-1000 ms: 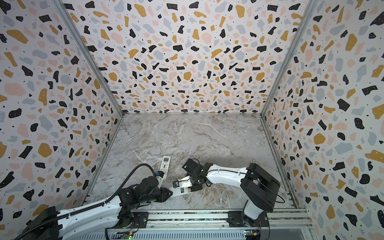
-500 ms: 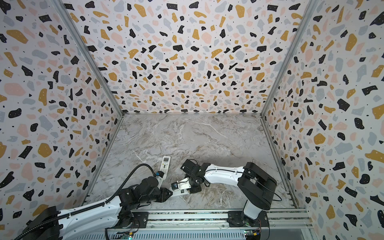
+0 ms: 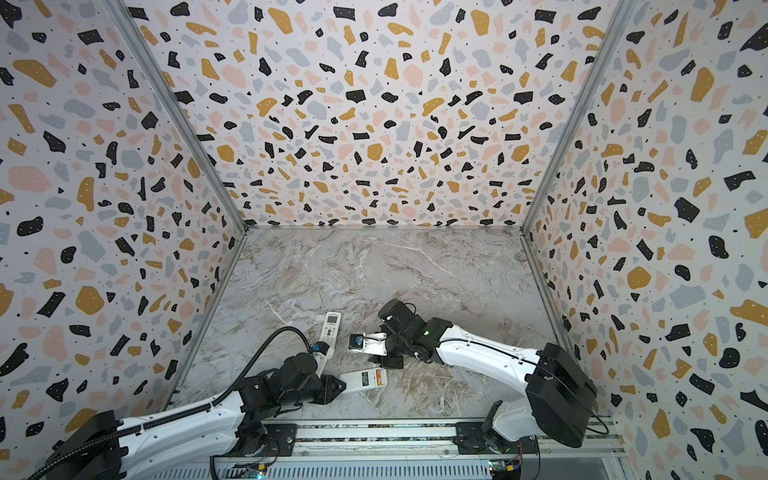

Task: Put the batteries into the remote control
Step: 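Release the battery and move the right gripper to the second orange battery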

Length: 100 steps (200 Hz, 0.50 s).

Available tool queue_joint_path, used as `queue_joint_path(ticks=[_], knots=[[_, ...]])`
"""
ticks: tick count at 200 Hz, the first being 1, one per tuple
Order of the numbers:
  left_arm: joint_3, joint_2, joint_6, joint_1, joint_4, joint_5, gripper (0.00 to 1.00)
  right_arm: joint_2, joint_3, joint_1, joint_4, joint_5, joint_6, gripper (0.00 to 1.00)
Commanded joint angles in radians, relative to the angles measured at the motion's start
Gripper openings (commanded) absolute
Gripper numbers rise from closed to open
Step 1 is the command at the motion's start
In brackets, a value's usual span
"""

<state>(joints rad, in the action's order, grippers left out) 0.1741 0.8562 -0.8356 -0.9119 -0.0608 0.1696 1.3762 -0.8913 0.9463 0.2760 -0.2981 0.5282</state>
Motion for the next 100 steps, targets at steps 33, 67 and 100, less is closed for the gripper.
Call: queue_joint_path(ticks=[33, 67, 100], knots=[[-0.008, 0.009, 0.042, -0.002, -0.02, -0.029, 0.29, 0.12, -0.132, -0.035, 0.229, 0.266, -0.454, 0.37], [-0.013, 0.002, 0.048, -0.001, -0.024, -0.03, 0.29, 0.181, -0.115, -0.006, 0.282, 0.264, -0.601, 0.36], [-0.012, 0.0, 0.05, -0.001, -0.025, -0.032, 0.29, 0.185, -0.109, 0.014, 0.291, 0.277, -0.673, 0.36]])
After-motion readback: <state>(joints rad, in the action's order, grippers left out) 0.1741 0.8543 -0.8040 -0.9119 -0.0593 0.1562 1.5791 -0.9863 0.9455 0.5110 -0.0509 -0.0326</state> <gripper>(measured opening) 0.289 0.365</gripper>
